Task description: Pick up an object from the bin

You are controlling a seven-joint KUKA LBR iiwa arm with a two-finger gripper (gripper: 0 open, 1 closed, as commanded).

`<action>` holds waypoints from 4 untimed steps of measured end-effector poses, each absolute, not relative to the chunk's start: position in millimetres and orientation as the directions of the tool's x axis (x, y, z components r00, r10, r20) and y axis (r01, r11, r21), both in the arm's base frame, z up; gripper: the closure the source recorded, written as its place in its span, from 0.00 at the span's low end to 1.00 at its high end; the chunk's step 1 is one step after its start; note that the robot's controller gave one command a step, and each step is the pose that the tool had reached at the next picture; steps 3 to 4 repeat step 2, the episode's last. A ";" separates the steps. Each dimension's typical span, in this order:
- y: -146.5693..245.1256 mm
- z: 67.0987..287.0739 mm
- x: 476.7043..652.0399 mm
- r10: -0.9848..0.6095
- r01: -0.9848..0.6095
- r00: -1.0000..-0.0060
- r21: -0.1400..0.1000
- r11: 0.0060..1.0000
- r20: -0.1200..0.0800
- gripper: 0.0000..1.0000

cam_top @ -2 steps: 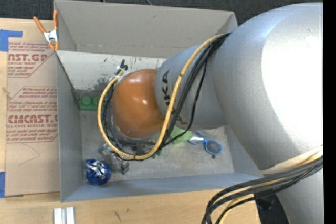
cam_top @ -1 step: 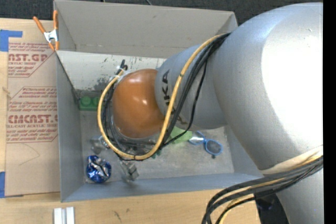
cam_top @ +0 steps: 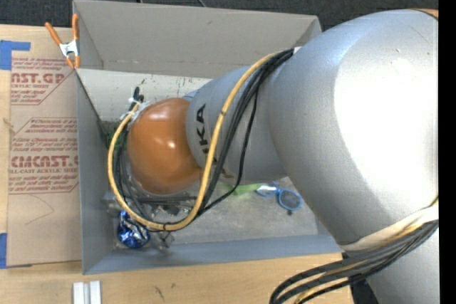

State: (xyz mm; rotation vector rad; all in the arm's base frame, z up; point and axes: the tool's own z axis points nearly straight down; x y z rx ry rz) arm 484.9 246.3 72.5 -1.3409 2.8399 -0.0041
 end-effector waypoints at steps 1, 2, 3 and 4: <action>246.3 72.5 485.1 -0.772 -0.772 -0.636 -0.002 0.636 -0.001 1.00; 215.1 268.7 503.9 -0.801 -0.801 -0.598 -0.006 0.598 -0.011 1.00; 215.1 268.7 503.9 -0.801 -0.801 -0.598 -0.006 0.598 -0.011 1.00; 215.1 268.7 503.9 -0.801 -0.801 -0.598 -0.006 0.598 -0.011 1.00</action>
Offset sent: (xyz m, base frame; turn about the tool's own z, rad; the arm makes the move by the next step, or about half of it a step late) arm 0.0000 0.0000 0.0000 0.0000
